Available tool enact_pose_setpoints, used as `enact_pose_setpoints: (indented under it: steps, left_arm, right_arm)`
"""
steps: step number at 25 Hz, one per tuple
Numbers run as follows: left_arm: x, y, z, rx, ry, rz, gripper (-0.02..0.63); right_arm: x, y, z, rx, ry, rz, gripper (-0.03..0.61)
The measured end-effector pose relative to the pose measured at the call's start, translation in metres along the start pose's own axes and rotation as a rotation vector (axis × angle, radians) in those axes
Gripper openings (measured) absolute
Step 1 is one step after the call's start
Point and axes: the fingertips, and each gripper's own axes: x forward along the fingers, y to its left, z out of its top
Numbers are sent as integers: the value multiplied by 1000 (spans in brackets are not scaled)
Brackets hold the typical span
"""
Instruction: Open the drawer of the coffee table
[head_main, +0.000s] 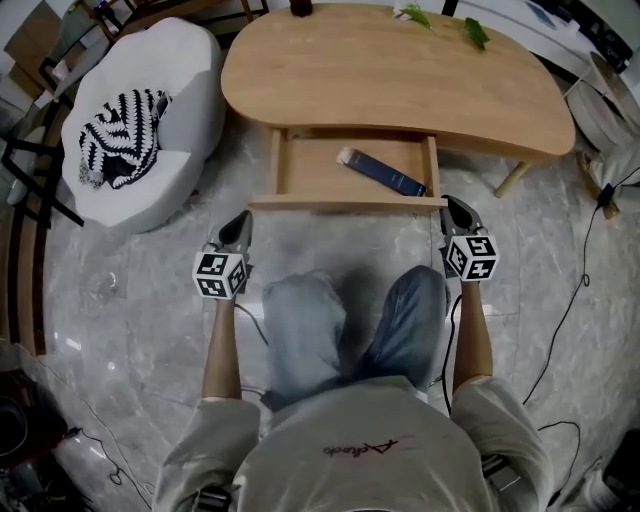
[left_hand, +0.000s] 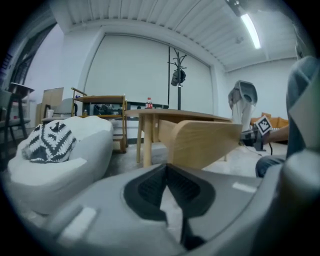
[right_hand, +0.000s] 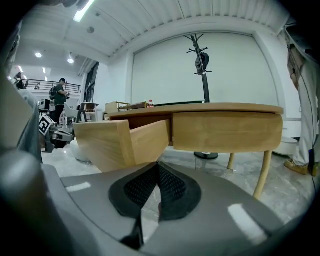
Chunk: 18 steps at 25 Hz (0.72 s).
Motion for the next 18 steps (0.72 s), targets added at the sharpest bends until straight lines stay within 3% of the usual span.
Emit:
enact_pose_setpoints:
  steps: [5,11,15,18]
  left_arm:
    - [10,28,10,-44,15,23,2]
    - [12,23,38,-103,120,13,2]
    - [4,11,66,-154,178,2,2]
    - [0,-5,102,-174,203,-22,2]
  right_arm:
    - [21,-4,-2,19,53,-27,3]
    - [8,6,5,88,201,-35,3]
    - [-22,18,29,110,295,-19,3]
    - [-40,20,67,119,336,-10,3]
